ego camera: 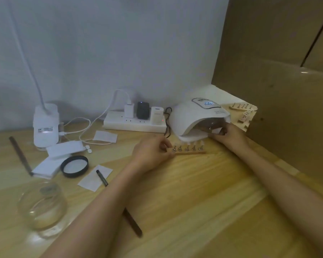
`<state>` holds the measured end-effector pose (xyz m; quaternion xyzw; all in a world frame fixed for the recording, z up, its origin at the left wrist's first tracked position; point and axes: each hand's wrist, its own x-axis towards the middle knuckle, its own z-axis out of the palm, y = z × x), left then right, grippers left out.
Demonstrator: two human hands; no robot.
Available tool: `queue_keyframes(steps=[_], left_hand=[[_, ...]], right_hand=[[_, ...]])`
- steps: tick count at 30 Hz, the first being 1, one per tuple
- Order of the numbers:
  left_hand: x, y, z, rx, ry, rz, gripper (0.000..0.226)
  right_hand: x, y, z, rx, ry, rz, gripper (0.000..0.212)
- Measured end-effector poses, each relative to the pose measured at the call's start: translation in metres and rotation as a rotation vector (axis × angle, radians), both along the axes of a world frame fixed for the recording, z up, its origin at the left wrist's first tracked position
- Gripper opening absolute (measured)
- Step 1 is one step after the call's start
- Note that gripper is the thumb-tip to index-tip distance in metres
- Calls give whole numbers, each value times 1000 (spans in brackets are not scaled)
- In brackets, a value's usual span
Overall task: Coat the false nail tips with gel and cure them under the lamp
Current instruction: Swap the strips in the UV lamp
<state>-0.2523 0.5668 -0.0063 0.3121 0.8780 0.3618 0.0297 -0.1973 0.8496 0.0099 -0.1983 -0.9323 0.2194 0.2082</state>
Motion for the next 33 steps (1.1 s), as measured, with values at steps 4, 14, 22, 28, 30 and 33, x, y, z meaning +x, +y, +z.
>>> queue_keyframes(steps=[4, 14, 22, 28, 30, 33], left_hand=[[1, -1, 1, 13, -30, 3, 22], [0, -3, -1, 73, -40, -38, 22], [1, -3, 1, 60, -61, -3, 23], [1, -3, 0, 47, -63, -1, 26], [1, -3, 0, 50, -66, 0, 26], [1, -3, 0, 55, -70, -2, 26]], right_hand=[[-4, -7, -2, 24, 41, 10, 29], [74, 38, 1, 177, -219, -255, 22], [68, 42, 9, 243, -276, -438, 28], [36, 34, 13, 178, -287, -505, 35], [28, 31, 13, 150, -270, -514, 37], [26, 31, 12, 68, -225, -489, 44]])
